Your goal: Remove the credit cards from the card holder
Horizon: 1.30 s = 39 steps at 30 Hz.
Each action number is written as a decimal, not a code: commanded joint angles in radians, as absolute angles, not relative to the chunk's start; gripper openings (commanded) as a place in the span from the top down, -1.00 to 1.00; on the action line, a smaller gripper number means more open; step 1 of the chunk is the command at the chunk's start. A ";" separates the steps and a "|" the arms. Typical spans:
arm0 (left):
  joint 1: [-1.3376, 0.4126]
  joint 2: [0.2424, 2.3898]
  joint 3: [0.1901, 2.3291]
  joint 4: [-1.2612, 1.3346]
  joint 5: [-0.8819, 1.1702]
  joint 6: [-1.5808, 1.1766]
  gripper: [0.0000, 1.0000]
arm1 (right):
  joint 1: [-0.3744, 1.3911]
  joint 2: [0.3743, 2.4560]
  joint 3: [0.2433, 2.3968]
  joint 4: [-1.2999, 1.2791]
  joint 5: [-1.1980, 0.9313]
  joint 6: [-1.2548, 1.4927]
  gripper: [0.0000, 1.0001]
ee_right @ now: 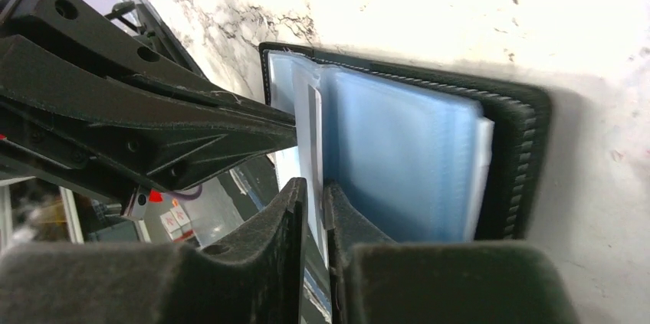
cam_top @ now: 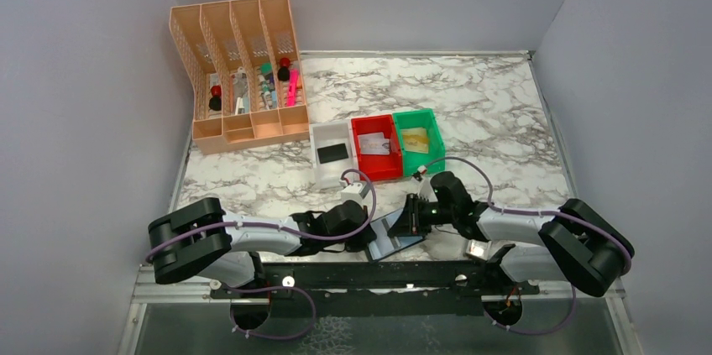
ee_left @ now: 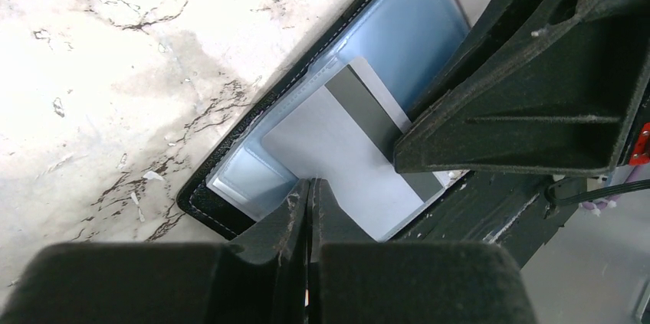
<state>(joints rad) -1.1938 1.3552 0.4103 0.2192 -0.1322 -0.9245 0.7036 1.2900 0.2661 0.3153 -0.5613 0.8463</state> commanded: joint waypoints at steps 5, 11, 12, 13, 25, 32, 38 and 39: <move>-1.210 1.396 0.368 0.049 -0.157 -0.913 0.93 | 0.633 1.288 0.215 0.487 -0.734 0.912 0.85; -1.209 1.414 0.376 0.046 -0.154 -0.907 0.94 | 0.558 1.305 0.170 0.570 -0.823 0.942 0.84; -1.210 1.418 0.379 0.046 -0.155 -0.906 0.95 | 0.550 1.304 0.168 0.568 -0.828 0.940 0.83; -1.210 1.423 0.382 0.045 -0.154 -0.905 0.95 | 0.545 1.303 0.167 0.565 -0.832 0.938 0.78; -1.210 1.452 0.406 0.038 -0.150 -0.891 0.96 | 0.495 1.241 0.195 0.386 -0.771 0.855 0.93; -1.209 1.421 0.399 0.020 -0.171 -0.895 0.96 | 0.469 0.973 0.271 0.062 -0.561 0.750 0.94; -1.209 1.346 0.414 0.000 -0.186 -0.869 0.88 | 0.468 0.803 0.352 -0.121 -0.426 0.687 0.98; -1.209 1.330 0.419 -0.007 -0.191 -0.861 0.87 | 0.468 0.784 0.356 -0.130 -0.421 0.686 0.98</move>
